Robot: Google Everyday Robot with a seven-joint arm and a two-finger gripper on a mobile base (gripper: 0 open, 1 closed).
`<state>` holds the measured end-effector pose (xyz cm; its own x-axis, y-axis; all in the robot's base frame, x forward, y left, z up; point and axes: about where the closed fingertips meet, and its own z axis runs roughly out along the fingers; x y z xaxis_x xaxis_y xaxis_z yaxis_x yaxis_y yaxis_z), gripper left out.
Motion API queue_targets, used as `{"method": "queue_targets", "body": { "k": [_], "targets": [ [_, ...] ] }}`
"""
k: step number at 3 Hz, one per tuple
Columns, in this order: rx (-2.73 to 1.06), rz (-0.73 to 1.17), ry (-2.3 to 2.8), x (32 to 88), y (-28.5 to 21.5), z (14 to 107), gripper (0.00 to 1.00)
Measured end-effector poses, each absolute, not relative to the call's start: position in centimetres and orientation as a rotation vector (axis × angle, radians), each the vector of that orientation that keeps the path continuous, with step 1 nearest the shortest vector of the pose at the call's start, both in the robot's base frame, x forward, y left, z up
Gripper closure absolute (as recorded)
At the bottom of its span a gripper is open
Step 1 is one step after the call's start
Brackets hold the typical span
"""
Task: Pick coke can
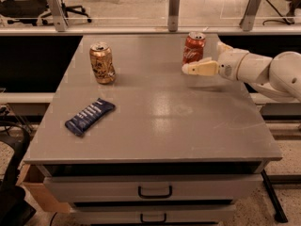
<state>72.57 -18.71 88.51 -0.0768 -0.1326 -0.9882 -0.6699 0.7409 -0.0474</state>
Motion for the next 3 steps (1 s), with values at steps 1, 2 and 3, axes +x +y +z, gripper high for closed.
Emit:
{"method": "queue_targets", "body": {
  "k": [1, 2, 3],
  "targets": [
    [-0.636, 0.577, 1.544, 73.6, -17.6, 88.0, 0.0],
    [-0.665, 0.628, 1.457, 74.6, -16.0, 88.6, 0.19],
    [-0.668, 0.629, 1.455, 74.7, -15.8, 88.7, 0.41]
  ]
}}
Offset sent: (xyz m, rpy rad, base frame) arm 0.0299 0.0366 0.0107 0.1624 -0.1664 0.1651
